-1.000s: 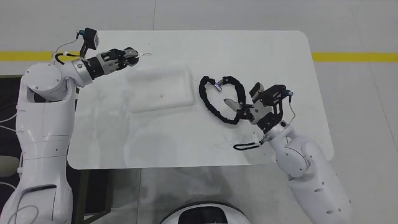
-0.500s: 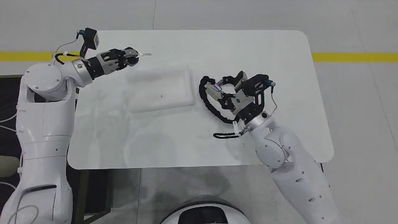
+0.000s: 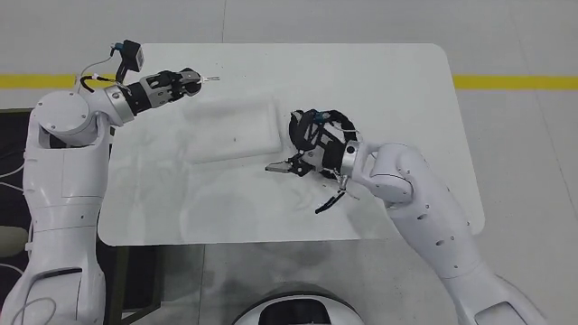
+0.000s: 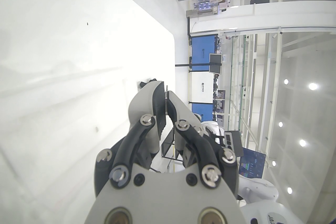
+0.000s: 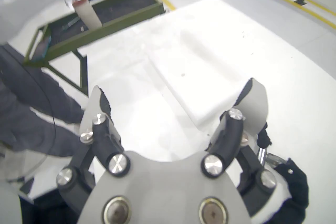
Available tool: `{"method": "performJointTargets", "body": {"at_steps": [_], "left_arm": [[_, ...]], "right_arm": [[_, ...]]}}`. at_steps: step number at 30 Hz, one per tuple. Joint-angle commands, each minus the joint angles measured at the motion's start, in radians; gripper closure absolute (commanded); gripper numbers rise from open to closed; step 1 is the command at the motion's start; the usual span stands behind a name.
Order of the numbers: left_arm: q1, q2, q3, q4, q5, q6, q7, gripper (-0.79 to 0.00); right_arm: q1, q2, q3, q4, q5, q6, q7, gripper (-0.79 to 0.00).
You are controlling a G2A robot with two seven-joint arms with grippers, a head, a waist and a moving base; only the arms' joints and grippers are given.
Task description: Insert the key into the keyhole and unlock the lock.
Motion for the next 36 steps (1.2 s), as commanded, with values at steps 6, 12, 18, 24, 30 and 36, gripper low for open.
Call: {"method": "performJointTargets", "body": {"at_steps": [6, 12, 18, 24, 30, 36], "left_arm": [[0.000, 0.000, 0.000, 0.000, 0.000, 0.000, 0.000, 0.000], [0.000, 0.000, 0.000, 0.000, 0.000, 0.000, 0.000, 0.000], [0.000, 0.000, 0.000, 0.000, 0.000, 0.000, 0.000, 0.000], [0.000, 0.000, 0.000, 0.000, 0.000, 0.000, 0.000, 0.000], [0.000, 0.000, 0.000, 0.000, 0.000, 0.000, 0.000, 0.000], [0.000, 0.000, 0.000, 0.000, 0.000, 0.000, 0.000, 0.000]], "right_arm": [[0.206, -0.022, -0.044, 0.240, -0.359, -0.113, -0.007, -0.785], [0.293, -0.033, -0.127, 0.330, -0.608, -0.046, -0.098, -0.785], [0.328, -0.071, -0.161, 0.442, -0.737, -0.026, -0.181, -0.379], [0.344, -0.112, -0.159, 0.510, -0.757, -0.034, -0.205, -0.351], [0.354, -0.142, -0.134, 0.547, -0.773, -0.069, -0.194, 0.000], [0.361, -0.150, -0.042, 0.544, -0.750, -0.128, -0.189, 0.000]]}}
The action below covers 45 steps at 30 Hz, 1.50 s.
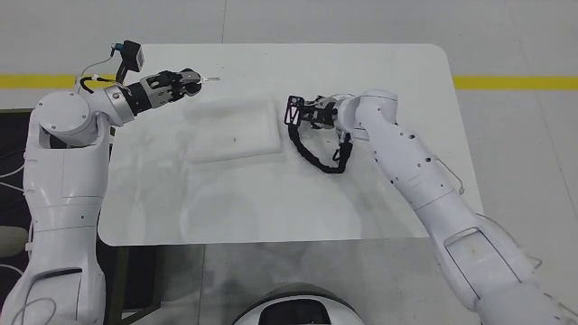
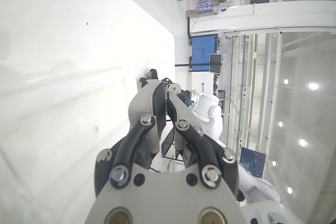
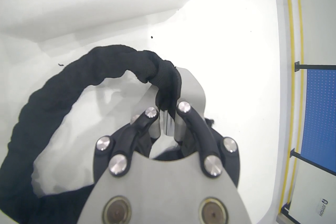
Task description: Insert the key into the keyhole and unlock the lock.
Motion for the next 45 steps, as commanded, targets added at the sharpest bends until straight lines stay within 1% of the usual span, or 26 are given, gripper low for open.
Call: {"method": "performJointTargets", "body": {"at_steps": [1, 5, 9, 11, 12, 13, 22, 23, 24, 25, 26, 28, 45], "left_arm": [[0.000, 0.000, 0.000, 0.000, 0.000, 0.000, 0.000, 0.000], [0.000, 0.000, 0.000, 0.000, 0.000, 0.000, 0.000, 0.000], [0.000, 0.000, 0.000, 0.000, 0.000, 0.000, 0.000, 0.000], [0.000, 0.000, 0.000, 0.000, 0.000, 0.000, 0.000, 0.000], [0.000, 0.000, 0.000, 0.000, 0.000, 0.000, 0.000, 0.000], [0.000, 0.000, 0.000, 0.000, 0.000, 0.000, 0.000, 0.000], [0.000, 0.000, 0.000, 0.000, 0.000, 0.000, 0.000, 0.000], [0.000, 0.000, 0.000, 0.000, 0.000, 0.000, 0.000, 0.000], [0.000, 0.000, 0.000, 0.000, 0.000, 0.000, 0.000, 0.000], [0.000, 0.000, 0.000, 0.000, 0.000, 0.000, 0.000, 0.000], [0.000, 0.000, 0.000, 0.000, 0.000, 0.000, 0.000, 0.000], [0.000, 0.000, 0.000, 0.000, 0.000, 0.000, 0.000, 0.000], [0.000, 0.000, 0.000, 0.000, 0.000, 0.000, 0.000, 0.000]], "right_arm": [[0.001, 0.006, 0.050, -0.022, 0.013, -0.021, 0.006, 0.000], [-0.015, 0.039, 0.146, -0.107, 0.046, -0.053, 0.038, 0.000], [-0.053, 0.082, 0.242, -0.203, 0.138, -0.110, 0.080, 0.000], [-0.091, 0.099, 0.290, -0.251, 0.199, -0.156, 0.095, 0.000], [-0.103, 0.105, 0.290, -0.275, 0.203, -0.188, 0.122, 0.000], [-0.103, 0.108, 0.282, -0.283, 0.193, -0.198, 0.132, 0.000], [-0.112, 0.109, 0.282, -0.289, 0.198, -0.192, 0.127, 0.000], [-0.138, 0.115, 0.292, -0.302, 0.220, -0.167, 0.128, 0.000], [-0.165, 0.120, 0.314, -0.314, 0.252, -0.143, 0.157, 0.000], [-0.203, 0.121, 0.348, -0.345, 0.298, -0.129, 0.153, 0.000], [-0.242, 0.117, 0.396, -0.361, 0.362, -0.113, 0.141, 0.000], [-0.271, 0.101, 0.469, -0.345, 0.524, -0.087, 0.189, 0.000], [-0.271, 0.101, 0.469, -0.345, 0.524, -0.087, 0.189, 0.000]]}}
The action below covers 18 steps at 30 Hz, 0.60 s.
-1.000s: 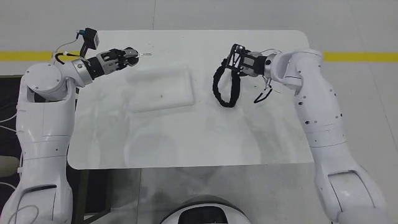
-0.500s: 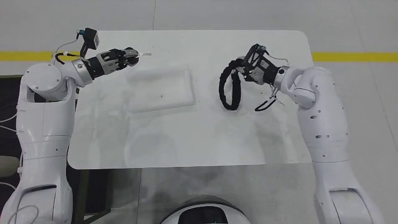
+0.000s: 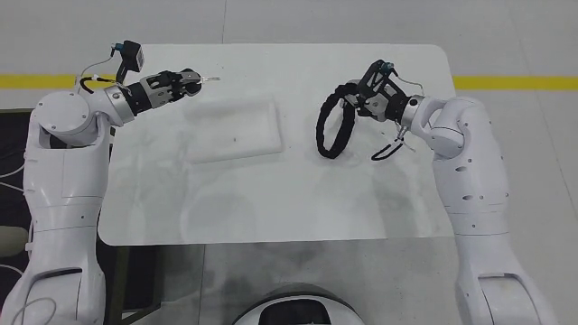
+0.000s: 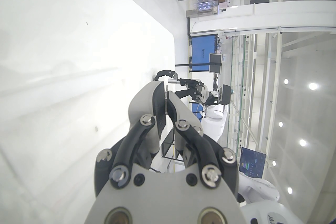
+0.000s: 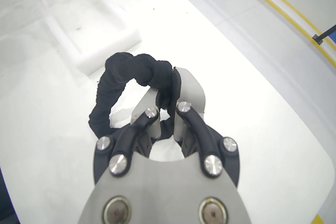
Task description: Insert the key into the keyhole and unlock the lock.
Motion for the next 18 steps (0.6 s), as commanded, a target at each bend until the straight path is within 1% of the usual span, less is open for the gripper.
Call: {"method": "performJointTargets", "body": {"at_steps": [1, 2, 3, 4, 5, 8, 9, 10, 11, 13, 15, 18], "left_arm": [[0.000, 0.000, 0.000, 0.000, 0.000, 0.000, 0.000, 0.000], [0.000, 0.000, 0.000, 0.000, 0.000, 0.000, 0.000, 0.000], [0.000, 0.000, 0.000, 0.000, 0.000, 0.000, 0.000, 0.000], [0.000, 0.000, 0.000, 0.000, 0.000, 0.000, 0.000, 0.000], [0.000, 0.000, 0.000, 0.000, 0.000, 0.000, 0.000, 0.000], [0.000, 0.000, 0.000, 0.000, 0.000, 0.000, 0.000, 0.000], [0.000, 0.000, 0.000, 0.000, 0.000, 0.000, 0.000, 0.000], [0.000, 0.000, 0.000, 0.000, 0.000, 0.000, 0.000, 0.000], [0.000, 0.000, 0.000, 0.000, 0.000, 0.000, 0.000, 0.000], [0.000, 0.000, 0.000, 0.000, 0.000, 0.000, 0.000, 0.000], [0.000, 0.000, 0.000, 0.000, 0.000, 0.000, 0.000, 0.000], [0.000, 0.000, 0.000, 0.000, 0.000, 0.000, 0.000, 0.000]], "right_arm": [[0.000, 0.000, 0.000, 0.000, 0.003, 0.000, 0.000, 0.000], [0.000, 0.000, 0.000, 0.000, 0.003, 0.000, 0.000, -0.037], [0.000, 0.000, 0.000, 0.000, 0.003, 0.000, 0.000, 0.000], [0.000, 0.000, 0.000, 0.000, 0.003, 0.000, 0.000, -0.200], [0.000, 0.000, 0.000, 0.000, 0.003, 0.000, 0.000, -0.785], [0.000, 0.000, 0.000, 0.000, 0.003, 0.000, 0.000, -0.785], [0.000, 0.000, 0.000, 0.000, 0.003, 0.000, 0.000, -0.646], [-0.068, 0.004, 0.005, -0.050, -0.009, 0.012, -0.006, 0.000], [-0.114, 0.009, 0.014, -0.103, -0.027, 0.028, -0.003, 0.000], [-0.157, 0.014, 0.025, -0.139, 0.005, 0.047, 0.016, 0.000], [-0.160, 0.018, 0.043, -0.147, 0.071, 0.069, 0.042, 0.000], [-0.150, 0.027, 0.059, -0.152, 0.151, 0.070, 0.112, 0.000]]}}
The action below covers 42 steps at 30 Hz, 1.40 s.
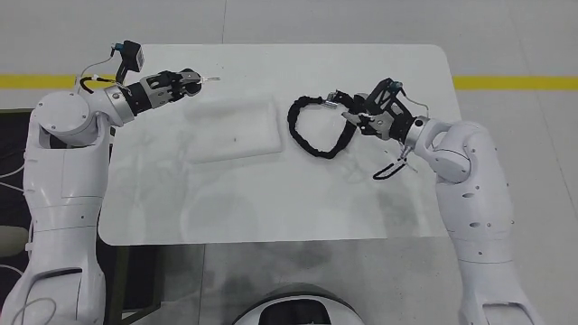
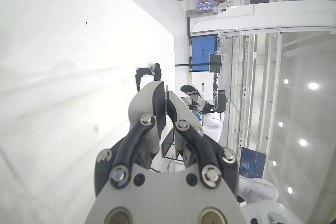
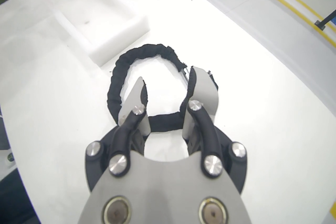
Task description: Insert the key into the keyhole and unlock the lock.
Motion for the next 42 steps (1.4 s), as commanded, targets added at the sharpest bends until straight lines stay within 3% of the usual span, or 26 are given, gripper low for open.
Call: {"method": "performJointTargets", "body": {"at_steps": [1, 5, 8, 9, 10, 22, 24, 28, 32, 39, 42], "left_arm": [[0.000, 0.000, 0.000, 0.000, 0.000, 0.000, 0.000, 0.000], [0.000, 0.000, 0.000, 0.000, 0.000, 0.000, 0.000, 0.000], [0.000, 0.000, 0.000, 0.000, 0.000, 0.000, 0.000, 0.000], [0.000, 0.000, 0.000, 0.000, 0.000, 0.000, 0.000, 0.000], [0.000, 0.000, 0.000, 0.000, 0.000, 0.000, 0.000, 0.000], [0.000, 0.000, 0.000, 0.000, 0.000, 0.000, 0.000, 0.000], [0.000, 0.000, 0.000, 0.000, 0.000, 0.000, 0.000, 0.000], [0.000, 0.000, 0.000, 0.000, 0.000, 0.000, 0.000, 0.000], [0.000, 0.000, 0.000, 0.000, 0.000, 0.000, 0.000, 0.000], [0.000, 0.000, 0.000, 0.000, 0.000, 0.000, 0.000, 0.000], [0.000, 0.000, 0.000, 0.000, 0.000, 0.000, 0.000, 0.000]], "right_arm": [[0.009, 0.006, 0.005, -0.004, 0.046, -0.003, 0.048, 0.000], [0.019, 0.015, -0.010, -0.021, 0.106, -0.004, 0.075, 0.000], [0.033, 0.019, -0.039, -0.027, 0.063, -0.004, 0.075, 0.000], [0.035, 0.020, -0.041, -0.028, 0.055, -0.004, 0.070, -0.326], [0.035, 0.020, -0.041, -0.028, 0.055, -0.004, 0.070, -0.785], [0.035, 0.020, -0.041, -0.028, 0.055, -0.004, 0.070, -0.785], [-0.025, 0.024, -0.067, -0.114, 0.024, -0.064, 0.039, -0.785], [0.132, 0.015, -0.223, -0.019, -0.082, -0.195, 0.098, -0.785], [0.316, -0.013, -0.391, 0.125, -0.190, -0.210, 0.088, -0.785], [0.488, -0.053, -0.546, 0.294, -0.272, -0.210, 0.187, -0.785], [0.488, -0.053, -0.546, 0.294, -0.272, -0.210, 0.187, -0.785]]}}
